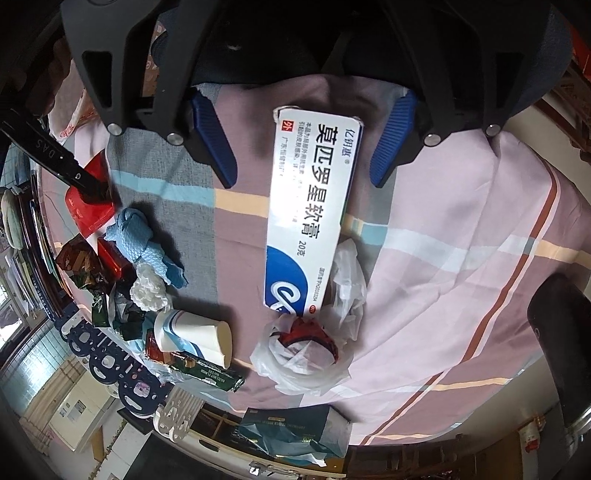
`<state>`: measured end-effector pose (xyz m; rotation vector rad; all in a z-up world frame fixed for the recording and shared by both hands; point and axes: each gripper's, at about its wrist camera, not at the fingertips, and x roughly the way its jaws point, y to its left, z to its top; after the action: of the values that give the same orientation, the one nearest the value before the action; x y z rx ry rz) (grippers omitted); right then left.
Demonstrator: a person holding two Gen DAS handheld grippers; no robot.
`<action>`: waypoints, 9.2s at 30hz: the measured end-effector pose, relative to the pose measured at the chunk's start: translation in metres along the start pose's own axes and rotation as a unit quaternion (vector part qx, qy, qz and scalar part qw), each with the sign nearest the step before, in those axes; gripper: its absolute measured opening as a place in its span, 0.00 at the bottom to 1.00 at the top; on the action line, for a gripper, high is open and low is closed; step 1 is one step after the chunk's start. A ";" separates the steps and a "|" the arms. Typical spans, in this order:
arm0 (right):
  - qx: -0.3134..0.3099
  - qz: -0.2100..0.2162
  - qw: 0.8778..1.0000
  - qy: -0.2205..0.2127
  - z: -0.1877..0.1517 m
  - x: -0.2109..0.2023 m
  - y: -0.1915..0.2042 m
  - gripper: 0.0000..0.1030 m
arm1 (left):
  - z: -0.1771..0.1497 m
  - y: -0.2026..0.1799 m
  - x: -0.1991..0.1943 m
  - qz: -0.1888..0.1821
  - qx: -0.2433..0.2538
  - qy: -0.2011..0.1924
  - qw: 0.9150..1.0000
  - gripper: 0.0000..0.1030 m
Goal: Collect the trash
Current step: 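Grasp the white ointment box with the left gripper while the right grasps the red wrapper, then carry the red wrapper and ointment box over the wastebasket and release both, then grasp the white plastic bag with the left gripper while the right grasps the paper cup, then lift the white paper cup with the right gripper while the left holds the plastic bag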
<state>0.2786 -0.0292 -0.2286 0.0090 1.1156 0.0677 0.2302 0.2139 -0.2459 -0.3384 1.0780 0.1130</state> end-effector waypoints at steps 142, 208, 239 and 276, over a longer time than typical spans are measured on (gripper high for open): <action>0.280 -0.032 0.954 -0.098 -0.137 -0.137 -0.288 0.74 | -0.188 -0.323 -0.051 -0.218 0.482 0.056 0.847 0.70; -0.104 -0.051 0.993 0.016 0.133 0.096 0.151 0.81 | -0.002 0.010 -0.035 -0.041 -0.040 -0.073 0.996 0.31; -0.006 0.006 0.995 -0.098 -0.008 -0.093 -0.010 0.81 | -0.010 -0.005 -0.035 -0.018 -0.008 -0.096 0.995 0.31; -0.035 0.008 0.997 -0.070 -0.024 -0.074 0.013 0.81 | -0.007 -0.007 -0.036 -0.021 0.001 -0.106 0.994 0.29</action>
<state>0.2239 -0.0213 -0.1725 -0.0394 0.9719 0.1195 0.2087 0.2074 -0.2161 -0.3401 0.8595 0.1077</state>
